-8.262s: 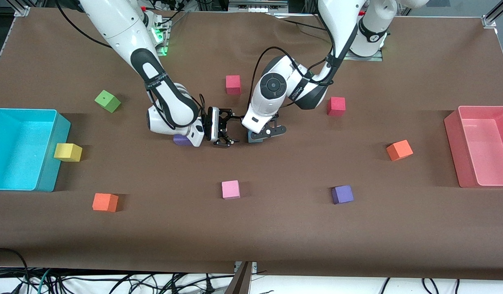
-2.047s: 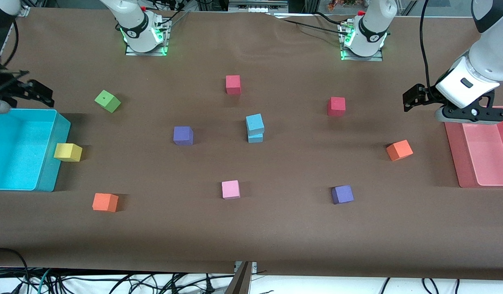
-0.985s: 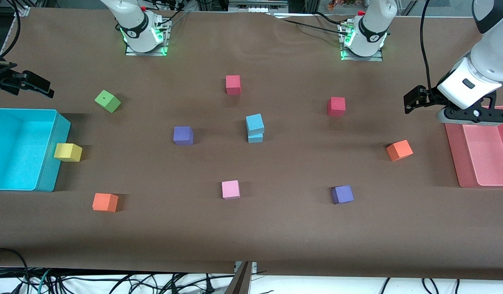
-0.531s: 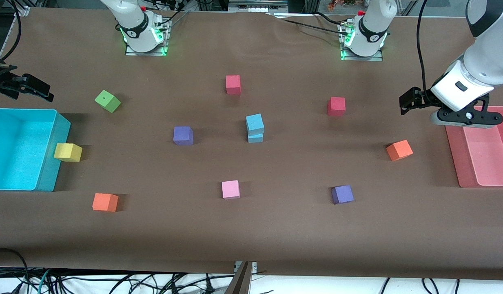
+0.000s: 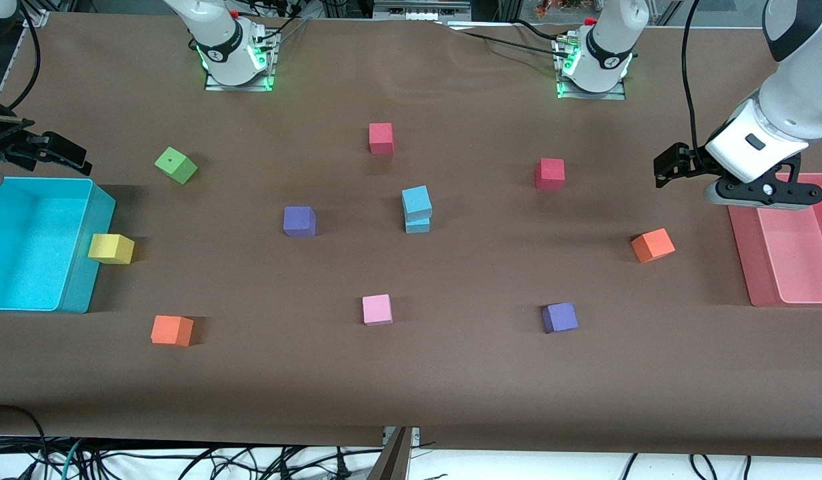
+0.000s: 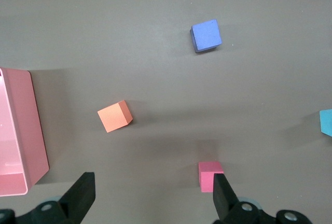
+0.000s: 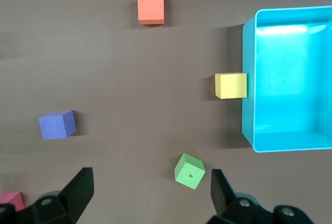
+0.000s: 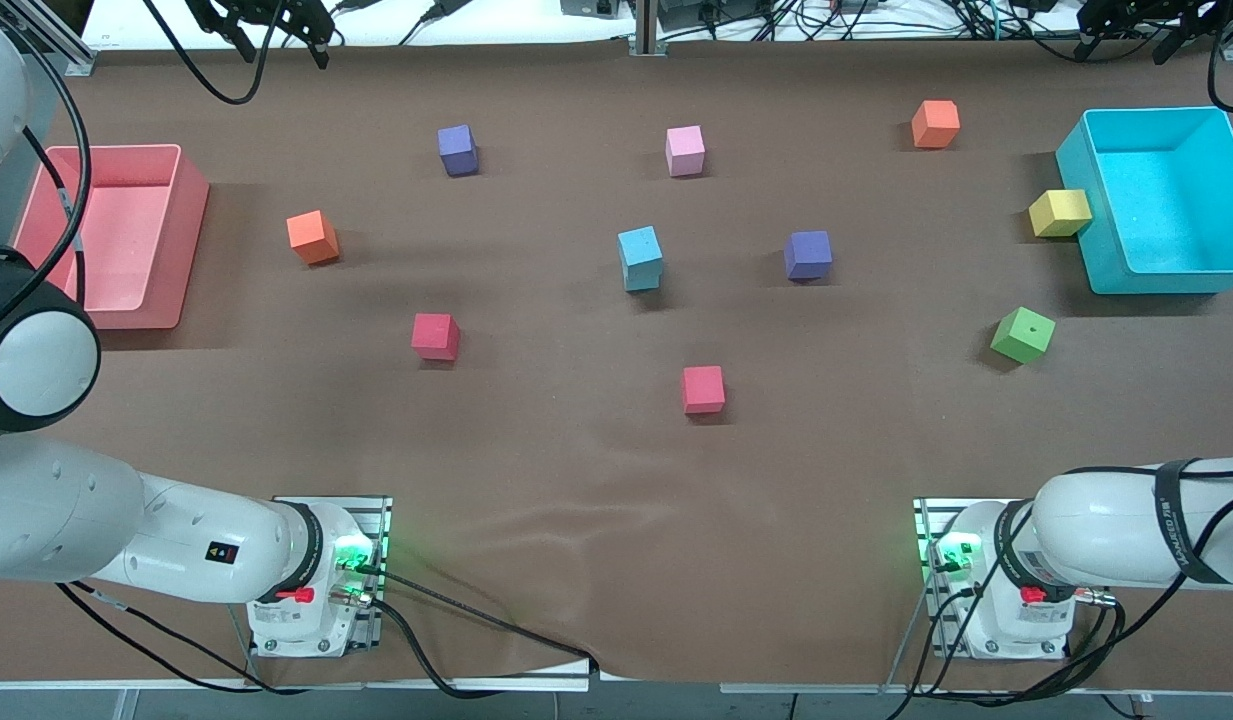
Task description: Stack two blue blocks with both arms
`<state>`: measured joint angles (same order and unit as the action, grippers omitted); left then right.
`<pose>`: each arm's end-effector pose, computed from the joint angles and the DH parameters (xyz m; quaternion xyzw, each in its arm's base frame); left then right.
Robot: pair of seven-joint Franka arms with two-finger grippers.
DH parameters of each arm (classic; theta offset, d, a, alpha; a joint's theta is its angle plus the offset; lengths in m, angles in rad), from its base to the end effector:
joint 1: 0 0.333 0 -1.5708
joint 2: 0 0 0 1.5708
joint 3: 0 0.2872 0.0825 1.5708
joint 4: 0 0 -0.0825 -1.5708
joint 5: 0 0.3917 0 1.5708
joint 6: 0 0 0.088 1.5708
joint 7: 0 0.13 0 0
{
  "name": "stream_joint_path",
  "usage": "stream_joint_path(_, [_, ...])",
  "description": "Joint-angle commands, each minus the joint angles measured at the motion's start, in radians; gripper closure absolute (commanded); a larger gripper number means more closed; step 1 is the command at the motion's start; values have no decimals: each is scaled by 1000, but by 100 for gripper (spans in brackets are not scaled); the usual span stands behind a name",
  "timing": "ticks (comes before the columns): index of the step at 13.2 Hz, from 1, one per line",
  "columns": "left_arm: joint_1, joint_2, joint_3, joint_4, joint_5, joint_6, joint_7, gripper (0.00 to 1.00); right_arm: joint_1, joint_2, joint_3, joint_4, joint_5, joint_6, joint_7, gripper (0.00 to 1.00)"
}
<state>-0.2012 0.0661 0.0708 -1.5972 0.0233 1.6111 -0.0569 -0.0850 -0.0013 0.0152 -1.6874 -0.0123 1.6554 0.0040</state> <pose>0.5753 -0.0735 0.5258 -0.9989 0.0375 0.0246 0.0163 0.5632 -0.0409 0.5246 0.9992 -0.0363 -0.0155 0.0056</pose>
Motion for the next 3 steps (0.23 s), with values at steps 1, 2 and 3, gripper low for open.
stream_joint_path(1, [3,15,-2,29,-5,-2,11,0,14,0,-12,-5,2,15,11,0])
stream_joint_path(2, [3,15,-2,29,-6,-2,9,0,16,0,-11,-3,2,15,11,0])
stream_joint_path(3, [3,15,-2,29,-6,-2,9,0,14,0,-11,-3,2,17,11,0])
